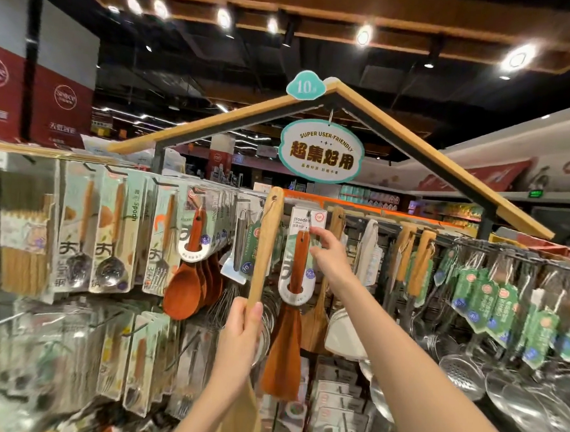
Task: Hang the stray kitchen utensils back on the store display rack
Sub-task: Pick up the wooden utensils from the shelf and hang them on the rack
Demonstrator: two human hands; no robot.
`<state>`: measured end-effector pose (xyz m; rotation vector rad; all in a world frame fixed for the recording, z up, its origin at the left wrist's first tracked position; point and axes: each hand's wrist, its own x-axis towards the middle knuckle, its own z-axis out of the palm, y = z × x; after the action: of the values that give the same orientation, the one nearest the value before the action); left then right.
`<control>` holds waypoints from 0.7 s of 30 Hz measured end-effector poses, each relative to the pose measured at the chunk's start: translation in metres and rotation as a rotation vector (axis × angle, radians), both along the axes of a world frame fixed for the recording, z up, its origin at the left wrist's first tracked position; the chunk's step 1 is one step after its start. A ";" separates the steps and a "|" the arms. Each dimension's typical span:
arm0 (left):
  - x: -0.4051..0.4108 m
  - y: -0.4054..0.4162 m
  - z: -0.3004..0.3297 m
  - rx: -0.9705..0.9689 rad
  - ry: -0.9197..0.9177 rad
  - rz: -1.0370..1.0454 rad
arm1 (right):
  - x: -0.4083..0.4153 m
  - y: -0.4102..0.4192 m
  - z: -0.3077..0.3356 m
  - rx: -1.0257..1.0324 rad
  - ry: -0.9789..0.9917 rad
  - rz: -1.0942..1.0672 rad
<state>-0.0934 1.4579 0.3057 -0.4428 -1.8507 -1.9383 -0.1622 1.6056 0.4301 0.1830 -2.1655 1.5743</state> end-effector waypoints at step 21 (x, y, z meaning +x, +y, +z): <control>0.010 0.114 0.000 -0.096 -0.024 -0.255 | 0.087 0.057 0.016 0.136 0.234 0.012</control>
<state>-0.0837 1.5724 0.3057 -0.7203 -1.9909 -2.0279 -0.0754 1.6629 0.4458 0.4032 -2.0890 1.3390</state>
